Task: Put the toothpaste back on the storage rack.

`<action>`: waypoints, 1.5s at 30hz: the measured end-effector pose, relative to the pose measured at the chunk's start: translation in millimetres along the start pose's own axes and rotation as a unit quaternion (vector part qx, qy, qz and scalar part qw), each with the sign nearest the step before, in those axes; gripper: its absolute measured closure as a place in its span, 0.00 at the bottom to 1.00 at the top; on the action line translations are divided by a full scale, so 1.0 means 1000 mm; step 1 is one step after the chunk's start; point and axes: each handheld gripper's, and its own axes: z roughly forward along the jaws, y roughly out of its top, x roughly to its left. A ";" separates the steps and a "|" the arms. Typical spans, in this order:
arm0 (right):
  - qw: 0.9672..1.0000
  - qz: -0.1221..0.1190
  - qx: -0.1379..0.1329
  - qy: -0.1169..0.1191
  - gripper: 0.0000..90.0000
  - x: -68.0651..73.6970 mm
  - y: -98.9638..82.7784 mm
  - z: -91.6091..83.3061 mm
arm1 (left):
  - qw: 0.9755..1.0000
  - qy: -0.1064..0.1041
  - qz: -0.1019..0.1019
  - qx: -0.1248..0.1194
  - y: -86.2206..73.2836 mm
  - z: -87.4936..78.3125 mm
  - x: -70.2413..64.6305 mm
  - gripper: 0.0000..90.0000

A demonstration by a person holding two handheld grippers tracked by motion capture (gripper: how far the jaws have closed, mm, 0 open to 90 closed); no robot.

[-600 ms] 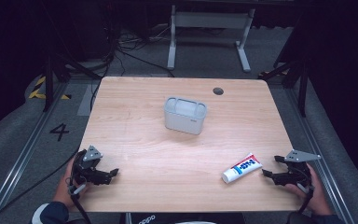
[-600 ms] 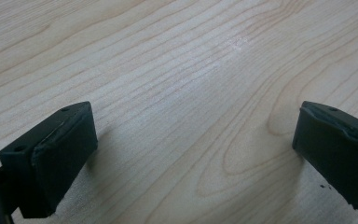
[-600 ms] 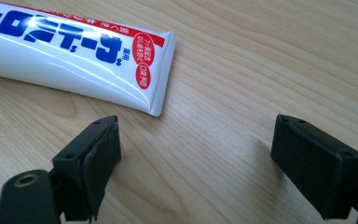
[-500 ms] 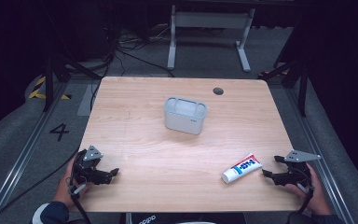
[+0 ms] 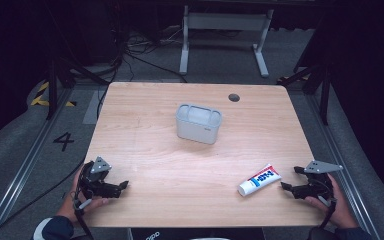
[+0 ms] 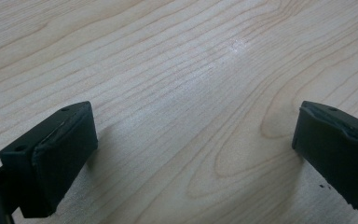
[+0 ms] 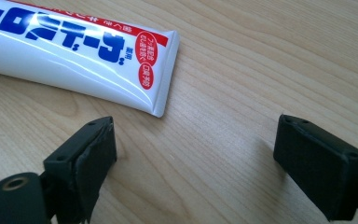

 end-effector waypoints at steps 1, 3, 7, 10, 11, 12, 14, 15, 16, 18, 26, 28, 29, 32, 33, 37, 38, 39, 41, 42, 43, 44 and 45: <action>1.000 0.002 0.001 -0.001 0.15 0.000 0.000 0.000 | 1.000 0.000 0.000 0.000 0.000 0.000 0.000 0.00; 1.000 0.006 -0.003 -0.005 0.15 0.001 -0.001 0.000 | 1.000 0.001 0.002 0.001 0.000 0.000 0.000 0.00; 1.000 0.007 -0.003 -0.008 0.15 0.002 -0.001 0.000 | 1.000 -0.001 0.003 -0.001 0.000 0.000 0.001 0.00; 1.000 -0.011 0.010 0.009 0.17 -0.001 0.001 -0.003 | 1.000 -0.004 0.004 -0.001 0.000 0.000 0.001 0.00; 1.000 -0.013 0.011 0.012 0.17 -0.002 0.001 -0.003 | 1.000 -0.003 0.005 -0.002 0.000 0.000 0.001 0.00; 1.000 -0.013 0.011 0.012 0.17 -0.002 0.001 -0.003 | 1.000 -0.003 0.005 -0.002 0.000 0.000 0.001 0.00; 1.000 -0.020 0.015 0.018 0.17 -0.003 0.001 -0.003 | 1.000 -0.005 0.003 -0.001 -0.001 0.000 0.001 0.00; 0.999 -0.023 0.017 0.021 0.17 -0.003 0.002 -0.004 | 1.000 -0.005 0.002 -0.002 -0.001 0.000 0.001 0.00; 0.999 -0.027 0.020 0.025 0.18 -0.003 0.003 -0.004 | 1.000 -0.004 0.002 -0.001 -0.001 0.000 0.001 0.00; 0.999 -0.030 0.022 0.027 0.19 -0.003 0.003 -0.004 | 1.000 -0.003 0.002 0.000 -0.001 0.000 0.001 0.00; 0.996 -0.058 0.025 0.058 0.33 0.004 0.010 -0.009 | 1.000 -0.003 0.002 -0.001 -0.001 0.000 0.001 0.00; 0.995 -0.073 0.029 0.065 0.34 0.010 0.014 -0.009 | 1.000 -0.003 0.002 -0.001 -0.001 0.000 0.001 0.00; 0.994 -0.078 0.029 0.069 0.35 0.012 0.016 -0.009 | 1.000 -0.003 0.002 -0.001 -0.001 0.000 0.000 0.00; 0.992 -0.093 0.023 0.081 0.35 0.018 0.024 -0.010 | 1.000 -0.004 0.001 -0.002 -0.001 0.000 0.000 0.00; 0.991 -0.099 0.021 0.084 0.35 0.019 0.027 -0.011 | 1.000 -0.004 0.001 -0.002 -0.001 0.000 0.000 0.00; 0.987 -0.118 0.025 0.101 0.34 0.025 0.040 -0.012 | 1.000 -0.005 -0.003 -0.002 -0.001 -0.001 0.000 0.01; 0.987 -0.123 0.029 0.101 0.34 0.027 0.043 -0.011 | 1.000 -0.004 -0.003 -0.002 -0.001 -0.001 0.000 0.01; 0.986 -0.127 0.034 0.101 0.34 0.028 0.046 -0.010 | 1.000 -0.003 -0.003 -0.002 -0.001 -0.001 0.000 0.01; 0.985 -0.133 0.037 0.108 0.35 0.031 0.050 -0.009 | 1.000 -0.004 -0.004 -0.002 -0.001 -0.001 0.000 0.01; 0.983 -0.139 0.035 0.111 0.36 0.032 0.052 -0.009 | 1.000 -0.003 -0.002 -0.003 -0.001 0.000 0.000 0.01; 0.982 -0.145 0.036 0.113 0.37 0.034 0.054 -0.009 | 1.000 -0.004 -0.004 -0.002 -0.001 -0.001 0.000 0.01; 0.981 -0.150 0.036 0.114 0.37 0.037 0.056 -0.008 | 1.000 -0.004 -0.004 -0.002 -0.001 -0.001 0.000 0.01; 0.981 -0.150 0.036 0.114 0.37 0.037 0.056 -0.008 | 1.000 -0.004 -0.004 -0.002 -0.001 -0.001 0.000 0.01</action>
